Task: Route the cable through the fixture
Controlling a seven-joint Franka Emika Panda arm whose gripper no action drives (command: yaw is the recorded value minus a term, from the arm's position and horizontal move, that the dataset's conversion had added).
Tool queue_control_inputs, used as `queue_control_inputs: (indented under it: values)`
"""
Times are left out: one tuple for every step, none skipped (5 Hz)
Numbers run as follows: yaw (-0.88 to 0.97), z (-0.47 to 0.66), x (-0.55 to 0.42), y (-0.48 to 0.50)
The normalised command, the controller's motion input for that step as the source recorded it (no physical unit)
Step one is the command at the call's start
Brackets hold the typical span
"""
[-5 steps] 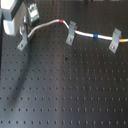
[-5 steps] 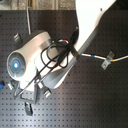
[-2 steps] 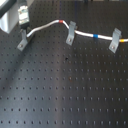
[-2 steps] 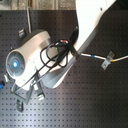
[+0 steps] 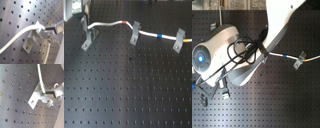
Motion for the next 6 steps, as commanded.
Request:
queue_control_inputs:
  values:
    - [0.34,0.0,-0.061,0.04]
    - [0.64,0.02,-0.191,-0.123]
    - [0.6,0.01,-0.227,-0.151]
    - [0.54,0.0,0.0,0.0]
    - [0.0,0.0,0.019,0.014]
    - [0.88,0.05,-0.014,-0.01]
